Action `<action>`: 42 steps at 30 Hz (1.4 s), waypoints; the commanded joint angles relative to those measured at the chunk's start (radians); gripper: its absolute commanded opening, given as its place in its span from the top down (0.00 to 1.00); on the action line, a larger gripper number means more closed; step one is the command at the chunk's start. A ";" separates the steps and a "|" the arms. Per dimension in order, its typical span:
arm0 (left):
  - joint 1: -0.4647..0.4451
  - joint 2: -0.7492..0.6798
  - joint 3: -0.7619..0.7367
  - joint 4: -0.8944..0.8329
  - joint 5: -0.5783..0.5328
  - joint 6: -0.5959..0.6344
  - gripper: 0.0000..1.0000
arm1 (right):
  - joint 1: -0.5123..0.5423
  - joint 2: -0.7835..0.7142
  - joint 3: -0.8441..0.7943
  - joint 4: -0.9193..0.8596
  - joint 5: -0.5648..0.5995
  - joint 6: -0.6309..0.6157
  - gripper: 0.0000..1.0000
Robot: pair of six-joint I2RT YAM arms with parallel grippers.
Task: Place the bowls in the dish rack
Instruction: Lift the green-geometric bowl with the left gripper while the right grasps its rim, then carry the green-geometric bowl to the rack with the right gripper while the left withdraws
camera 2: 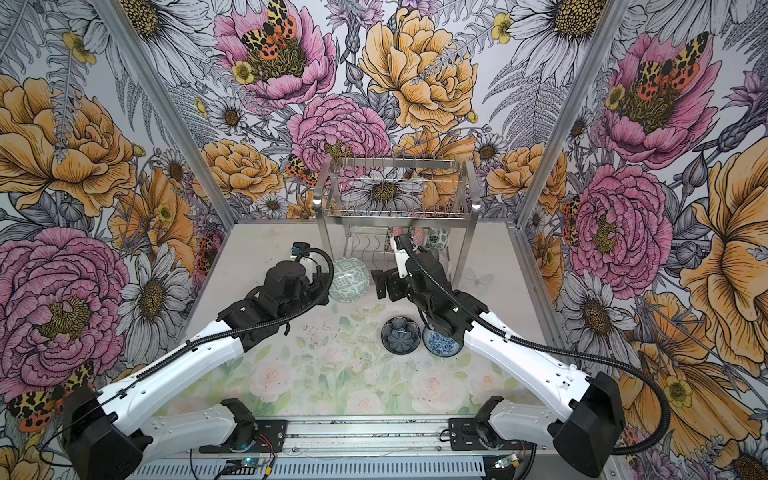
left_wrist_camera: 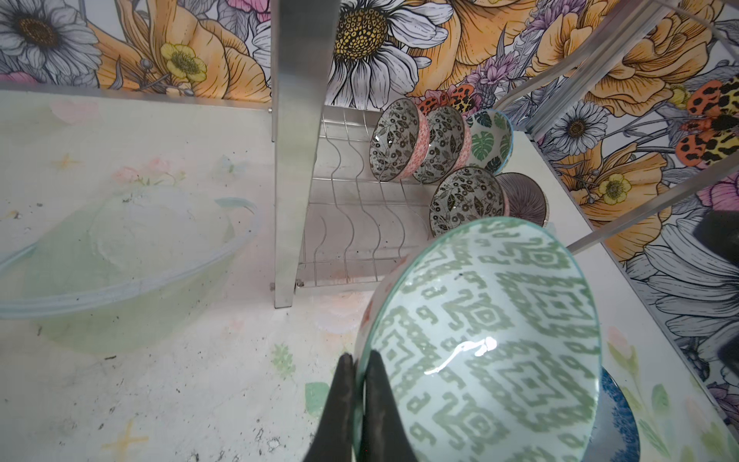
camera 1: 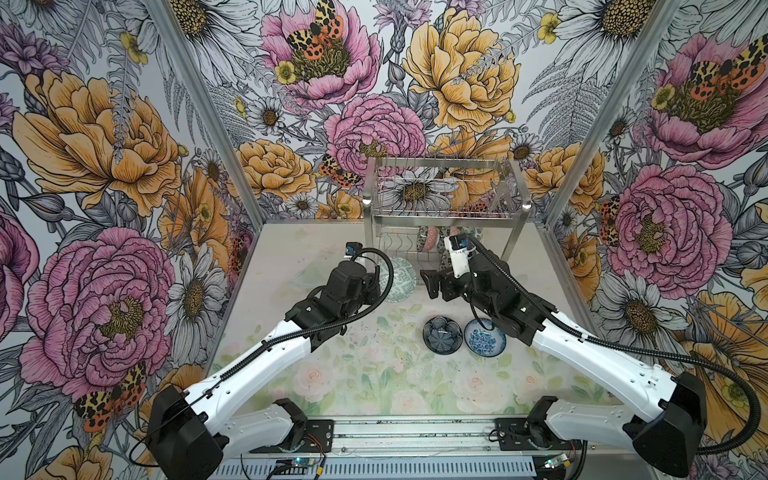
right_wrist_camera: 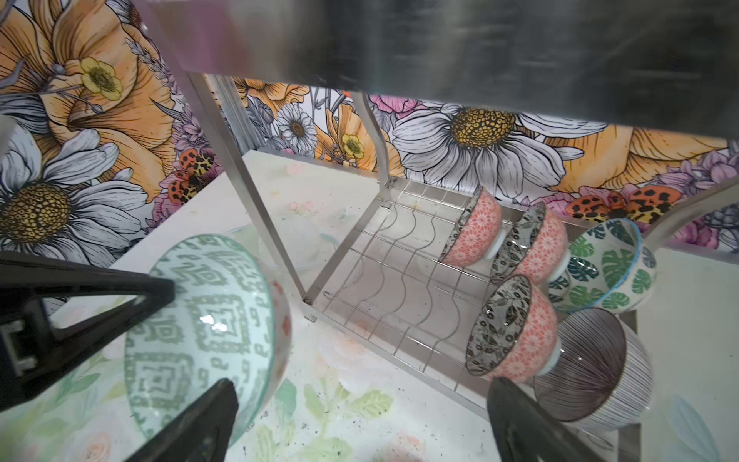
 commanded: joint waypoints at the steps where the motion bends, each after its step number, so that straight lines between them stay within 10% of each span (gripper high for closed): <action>1: -0.016 0.027 0.060 0.109 -0.046 0.041 1.00 | 0.029 0.043 0.039 0.014 -0.009 0.066 0.01; 6: -0.030 0.057 0.096 0.146 -0.045 0.055 1.00 | 0.051 0.111 0.045 0.040 0.029 0.127 0.10; 24: -0.044 0.041 0.074 0.190 -0.036 0.046 1.00 | 0.065 0.234 0.073 0.136 0.068 0.248 0.97; 33: -0.042 0.020 0.049 0.178 -0.029 0.044 1.00 | 0.065 0.209 0.075 0.136 0.109 0.215 1.00; 34: -0.039 0.017 0.053 0.156 -0.034 0.048 0.94 | 0.065 0.203 0.073 0.134 0.123 0.207 1.00; 37: -0.023 0.003 0.070 0.077 -0.050 0.088 0.06 | 0.065 0.190 0.073 0.109 0.179 0.178 1.00; 42: 0.028 -0.075 0.060 -0.020 -0.081 0.134 0.01 | 0.066 0.198 0.074 0.052 0.343 0.130 1.00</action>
